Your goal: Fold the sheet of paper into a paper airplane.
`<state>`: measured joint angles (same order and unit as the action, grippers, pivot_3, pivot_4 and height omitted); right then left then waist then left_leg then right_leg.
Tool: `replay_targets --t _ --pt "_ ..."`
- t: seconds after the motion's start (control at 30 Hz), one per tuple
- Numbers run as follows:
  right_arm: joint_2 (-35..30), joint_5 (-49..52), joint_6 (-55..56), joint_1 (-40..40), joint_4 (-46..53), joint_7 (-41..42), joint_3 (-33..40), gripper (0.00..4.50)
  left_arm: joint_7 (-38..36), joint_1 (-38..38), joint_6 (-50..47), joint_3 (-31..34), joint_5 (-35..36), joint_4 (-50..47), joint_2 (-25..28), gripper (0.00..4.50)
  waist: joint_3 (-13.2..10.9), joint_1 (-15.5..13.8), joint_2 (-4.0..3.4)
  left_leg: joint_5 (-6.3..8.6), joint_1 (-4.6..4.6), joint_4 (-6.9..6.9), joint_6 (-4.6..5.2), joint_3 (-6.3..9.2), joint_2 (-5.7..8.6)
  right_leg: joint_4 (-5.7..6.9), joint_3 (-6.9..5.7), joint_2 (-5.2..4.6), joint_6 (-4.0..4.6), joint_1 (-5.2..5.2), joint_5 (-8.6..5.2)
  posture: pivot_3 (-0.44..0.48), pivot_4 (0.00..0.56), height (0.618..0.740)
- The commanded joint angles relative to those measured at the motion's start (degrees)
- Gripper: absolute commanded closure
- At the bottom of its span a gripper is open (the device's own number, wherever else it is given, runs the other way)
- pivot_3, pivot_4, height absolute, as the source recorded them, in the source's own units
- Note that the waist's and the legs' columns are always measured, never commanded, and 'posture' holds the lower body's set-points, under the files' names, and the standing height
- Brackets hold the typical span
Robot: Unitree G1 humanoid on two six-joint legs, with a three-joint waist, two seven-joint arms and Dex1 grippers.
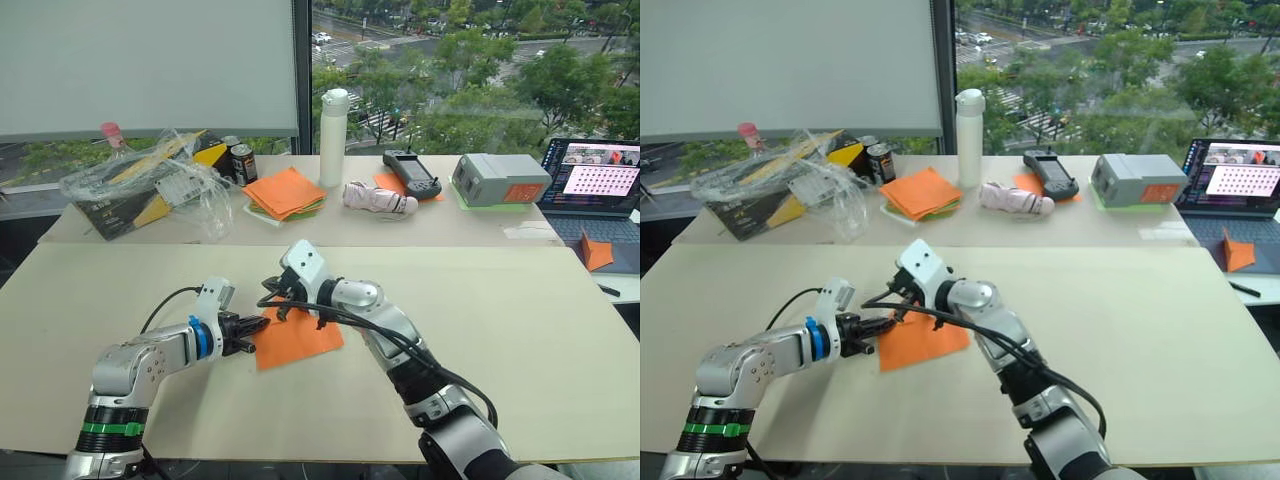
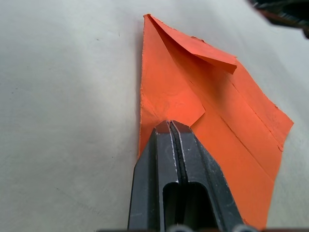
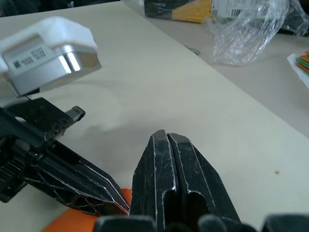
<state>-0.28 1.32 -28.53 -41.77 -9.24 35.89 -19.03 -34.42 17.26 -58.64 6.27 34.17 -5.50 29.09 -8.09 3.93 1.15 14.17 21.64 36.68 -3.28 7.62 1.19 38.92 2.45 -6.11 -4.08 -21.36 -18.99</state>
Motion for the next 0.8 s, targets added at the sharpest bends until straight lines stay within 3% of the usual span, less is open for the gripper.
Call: replay_targets --t 0.03,0.5,0.8 --pt "0.1 1.2 -0.9 -3.4 3.7 -0.3 1.7 4.50 0.5 -1.5 -1.4 -1.5 -0.6 0.6 -0.2 4.48 0.0 0.0 0.00 0.00 0.00 0.00 0.00 0.00 0.00 0.00 0.00 0.00 0.00 0.00 0.00 0.000 0.150 0.740" --pt "-2.5 -5.3 15.2 -10.0 -22.4 2.3 -1.9 4.50 0.3 -0.8 -1.1 -1.6 -0.9 1.5 -0.1 4.48 0.0 0.1 0.00 0.00 -0.01 -0.01 0.00 -0.04 0.00 -0.01 0.01 0.00 0.00 0.01 0.00 0.000 0.150 0.740" --pt "-0.4 -6.8 19.4 -9.6 -27.3 4.3 -2.5 4.50 0.6 -1.5 -1.3 -1.2 -0.7 0.6 -0.1 4.48 0.0 0.1 0.00 -0.01 -0.01 -0.01 -0.01 -0.02 0.00 0.00 0.00 0.00 0.00 0.01 0.00 0.000 0.150 0.740"
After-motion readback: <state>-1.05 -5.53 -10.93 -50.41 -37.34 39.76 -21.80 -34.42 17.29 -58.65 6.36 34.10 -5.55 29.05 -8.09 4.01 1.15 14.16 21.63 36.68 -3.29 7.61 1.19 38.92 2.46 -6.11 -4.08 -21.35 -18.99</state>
